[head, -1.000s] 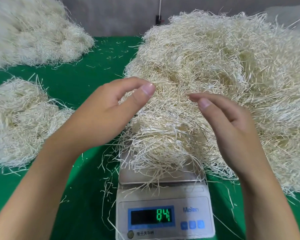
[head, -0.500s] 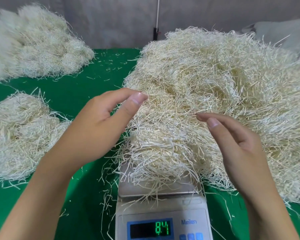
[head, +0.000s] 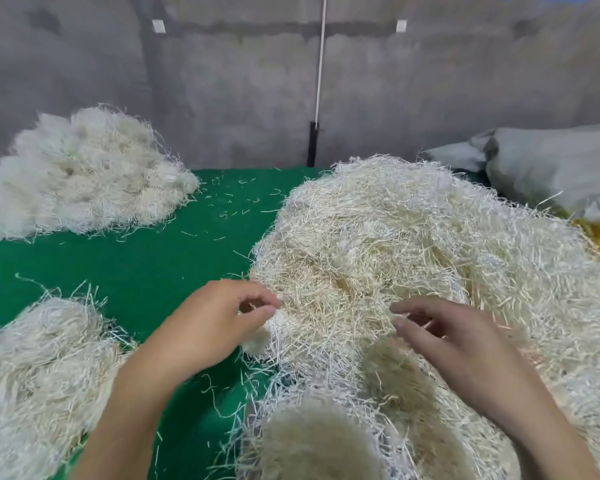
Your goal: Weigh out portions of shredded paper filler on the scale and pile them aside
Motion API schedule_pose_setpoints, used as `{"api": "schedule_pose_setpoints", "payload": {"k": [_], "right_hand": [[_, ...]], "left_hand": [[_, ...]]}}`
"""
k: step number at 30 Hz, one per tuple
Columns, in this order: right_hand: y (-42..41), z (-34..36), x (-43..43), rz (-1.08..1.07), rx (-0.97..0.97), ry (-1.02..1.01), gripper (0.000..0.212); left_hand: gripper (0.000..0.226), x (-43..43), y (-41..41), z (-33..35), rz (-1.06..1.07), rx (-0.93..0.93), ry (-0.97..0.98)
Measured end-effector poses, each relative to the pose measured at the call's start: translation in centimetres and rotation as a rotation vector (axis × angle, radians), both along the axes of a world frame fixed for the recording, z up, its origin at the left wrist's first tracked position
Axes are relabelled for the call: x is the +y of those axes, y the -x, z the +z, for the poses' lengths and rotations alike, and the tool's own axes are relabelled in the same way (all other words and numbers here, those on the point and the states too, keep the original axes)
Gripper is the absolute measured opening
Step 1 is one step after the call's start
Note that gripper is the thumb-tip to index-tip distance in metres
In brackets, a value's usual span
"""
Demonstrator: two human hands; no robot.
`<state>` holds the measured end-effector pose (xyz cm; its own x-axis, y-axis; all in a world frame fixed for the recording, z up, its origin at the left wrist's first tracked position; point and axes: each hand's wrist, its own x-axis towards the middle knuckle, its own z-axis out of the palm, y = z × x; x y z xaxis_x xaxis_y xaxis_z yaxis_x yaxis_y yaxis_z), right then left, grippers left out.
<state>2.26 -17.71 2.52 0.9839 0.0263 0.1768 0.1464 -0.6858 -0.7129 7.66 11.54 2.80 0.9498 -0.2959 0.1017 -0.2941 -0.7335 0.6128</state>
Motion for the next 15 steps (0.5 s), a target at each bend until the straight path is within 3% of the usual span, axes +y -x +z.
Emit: {"api": "schedule_pose_setpoints", "payload": {"k": [4, 7, 11, 12, 15], "right_hand": [[-4.9, -1.0, 1.0, 0.150, 0.163, 0.421, 0.024], [-8.2, -2.4, 2.1, 0.163, 0.163, 0.498, 0.035], [-11.9, -4.4, 3.6, 0.219, 0.152, 0.560, 0.060], [-12.6, -4.9, 4.1, 0.243, 0.155, 0.582, 0.053], [-14.1, -5.9, 5.1, 0.255, 0.061, 0.669, 0.006]], "left_hand": [[0.013, -2.1, -3.7, -1.2, -0.153, 0.095, -0.101], [0.014, -3.3, -6.1, -2.4, -0.151, 0.085, -0.205], [0.019, -3.7, -7.4, -3.8, -0.133, 0.106, -0.199], [0.018, -3.7, -7.5, -4.2, -0.129, 0.122, -0.187], [0.014, -3.1, -7.5, -5.0, -0.118, 0.189, -0.140]]}}
